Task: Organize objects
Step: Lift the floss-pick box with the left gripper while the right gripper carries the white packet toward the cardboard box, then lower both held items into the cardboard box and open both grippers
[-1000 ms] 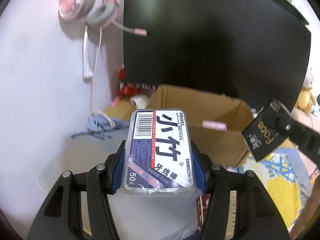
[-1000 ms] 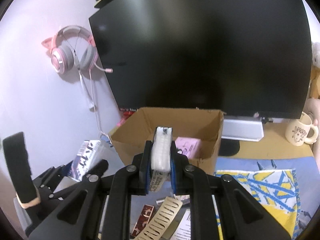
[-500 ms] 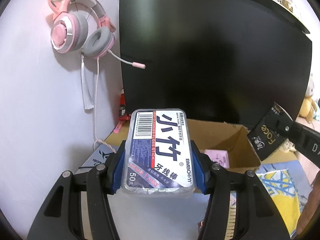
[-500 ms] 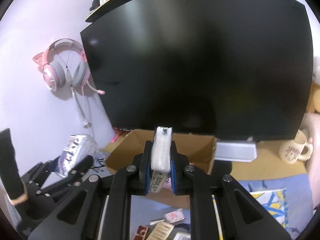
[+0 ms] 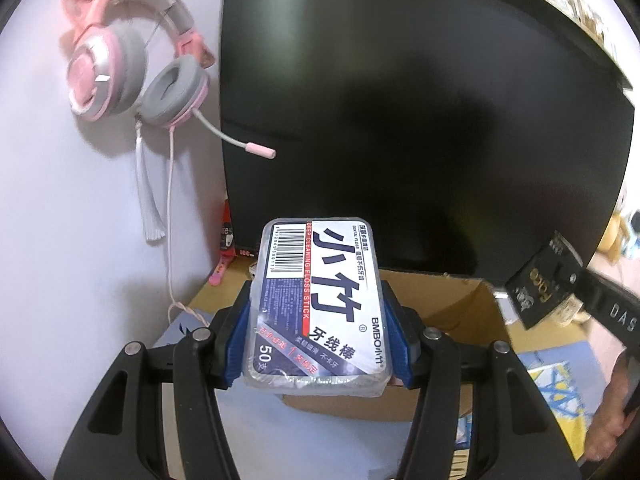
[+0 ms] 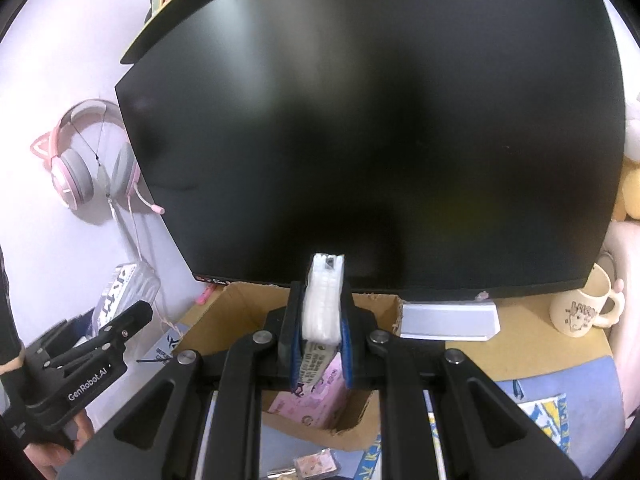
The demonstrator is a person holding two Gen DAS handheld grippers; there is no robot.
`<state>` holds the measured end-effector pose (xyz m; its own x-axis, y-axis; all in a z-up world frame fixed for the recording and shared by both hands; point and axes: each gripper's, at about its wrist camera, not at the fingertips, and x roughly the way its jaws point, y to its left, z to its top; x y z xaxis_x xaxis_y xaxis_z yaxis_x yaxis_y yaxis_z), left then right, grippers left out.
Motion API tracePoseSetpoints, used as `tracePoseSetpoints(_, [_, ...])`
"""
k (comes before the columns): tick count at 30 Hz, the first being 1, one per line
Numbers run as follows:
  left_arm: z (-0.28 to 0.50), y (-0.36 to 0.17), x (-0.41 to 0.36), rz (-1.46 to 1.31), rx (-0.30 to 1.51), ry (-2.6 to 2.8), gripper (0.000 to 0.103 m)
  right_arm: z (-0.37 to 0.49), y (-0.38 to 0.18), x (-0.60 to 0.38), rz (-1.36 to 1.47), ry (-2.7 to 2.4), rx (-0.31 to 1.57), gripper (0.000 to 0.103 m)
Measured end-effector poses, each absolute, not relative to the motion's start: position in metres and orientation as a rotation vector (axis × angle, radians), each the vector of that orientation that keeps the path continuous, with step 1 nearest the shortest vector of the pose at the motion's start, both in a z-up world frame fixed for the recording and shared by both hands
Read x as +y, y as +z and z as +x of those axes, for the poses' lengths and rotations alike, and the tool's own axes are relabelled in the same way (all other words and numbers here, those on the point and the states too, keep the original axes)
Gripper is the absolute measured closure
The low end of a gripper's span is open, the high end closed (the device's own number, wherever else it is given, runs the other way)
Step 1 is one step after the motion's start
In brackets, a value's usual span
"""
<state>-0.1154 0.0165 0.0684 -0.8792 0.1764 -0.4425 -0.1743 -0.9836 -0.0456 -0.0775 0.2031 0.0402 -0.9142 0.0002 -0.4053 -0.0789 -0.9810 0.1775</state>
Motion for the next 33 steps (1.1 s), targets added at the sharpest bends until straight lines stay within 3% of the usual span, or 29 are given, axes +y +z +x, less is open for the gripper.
tracePoseSetpoints(14, [-0.133,0.067,0.033,-0.623,-0.04,2.837,0.047,-0.102,0.031,0.208,-0.653,2.973,0.226,0.086])
tracePoseSetpoints(20, [-0.14,0.053,0.048,-0.638,0.052,2.841,0.047,-0.112,0.022,0.216,-0.701,2.955,0.297,0.086])
tracePoseSetpoints(33, [-0.141,0.05,0.043,-0.601,-0.021,2.783,0.047,-0.105,0.022,0.234,-0.666,2.979,0.377,0.086])
